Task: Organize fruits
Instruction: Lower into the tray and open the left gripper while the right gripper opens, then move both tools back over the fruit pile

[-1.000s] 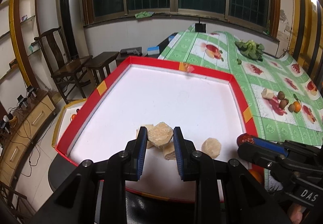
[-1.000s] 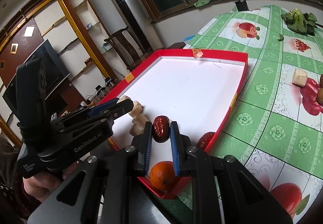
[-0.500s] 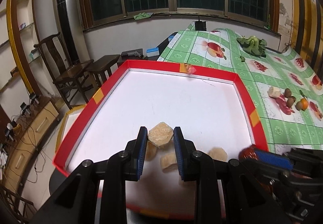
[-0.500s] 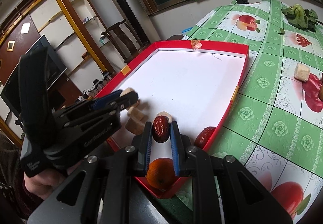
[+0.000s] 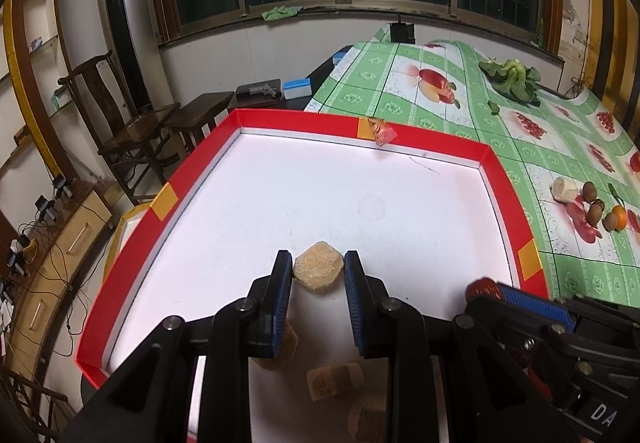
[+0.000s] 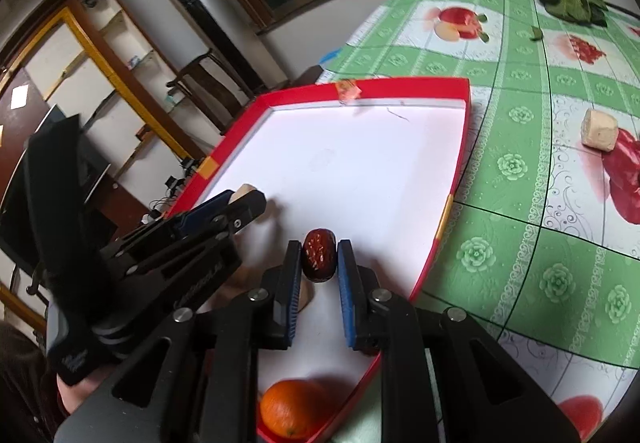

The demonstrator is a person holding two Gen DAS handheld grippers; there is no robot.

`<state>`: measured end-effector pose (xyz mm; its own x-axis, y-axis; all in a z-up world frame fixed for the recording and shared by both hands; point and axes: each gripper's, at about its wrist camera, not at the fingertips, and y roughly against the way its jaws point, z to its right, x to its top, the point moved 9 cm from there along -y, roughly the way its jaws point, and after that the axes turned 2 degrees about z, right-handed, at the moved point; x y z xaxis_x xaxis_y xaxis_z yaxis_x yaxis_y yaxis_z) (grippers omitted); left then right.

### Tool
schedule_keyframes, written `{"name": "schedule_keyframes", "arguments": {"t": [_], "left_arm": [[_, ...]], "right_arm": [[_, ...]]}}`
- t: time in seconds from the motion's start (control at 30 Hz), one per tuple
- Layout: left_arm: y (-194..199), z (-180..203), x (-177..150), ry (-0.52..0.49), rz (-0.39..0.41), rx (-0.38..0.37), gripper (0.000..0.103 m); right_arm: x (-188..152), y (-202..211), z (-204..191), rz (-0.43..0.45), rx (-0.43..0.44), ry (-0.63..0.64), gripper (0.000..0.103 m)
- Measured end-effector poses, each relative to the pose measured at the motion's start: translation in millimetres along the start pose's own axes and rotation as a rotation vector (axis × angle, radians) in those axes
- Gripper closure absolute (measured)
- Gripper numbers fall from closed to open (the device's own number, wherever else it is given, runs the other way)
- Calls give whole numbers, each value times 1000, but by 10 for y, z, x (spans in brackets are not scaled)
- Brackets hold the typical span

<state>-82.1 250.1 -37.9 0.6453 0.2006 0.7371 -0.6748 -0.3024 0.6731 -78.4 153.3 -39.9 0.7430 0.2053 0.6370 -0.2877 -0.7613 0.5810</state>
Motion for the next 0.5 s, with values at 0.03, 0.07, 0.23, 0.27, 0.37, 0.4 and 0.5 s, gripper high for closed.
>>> {"name": "schedule_keyframes", "arguments": {"t": [0.03,0.07,0.23,0.27,0.37,0.4,0.5], "left_arm": [[-10,-6,-4,-1,-3,4,77],[-20,-14,1,-2,-6,7,77],[-80,-49,-14,6,-36,19,77],[-78,-48,-17,2,-38,22,76],[-69,-82,-25,14,-43,35,59],[-56,-91,-22,15,-39,36,56],[-25,-106,-24,13,-31,45,51]], "right_arm": [[10,-19,2,-3,-4,0,83],[16,-44,5,-10,-6,-3,83],[52,-104,-23,-11,-42,13,82],[56,-109,-35,-11,-41,18,78],[69,-96,-26,-3,-44,19,71],[74,-83,-19,2,-34,14,69],[93,-30,-5,23,-30,11,63]]}}
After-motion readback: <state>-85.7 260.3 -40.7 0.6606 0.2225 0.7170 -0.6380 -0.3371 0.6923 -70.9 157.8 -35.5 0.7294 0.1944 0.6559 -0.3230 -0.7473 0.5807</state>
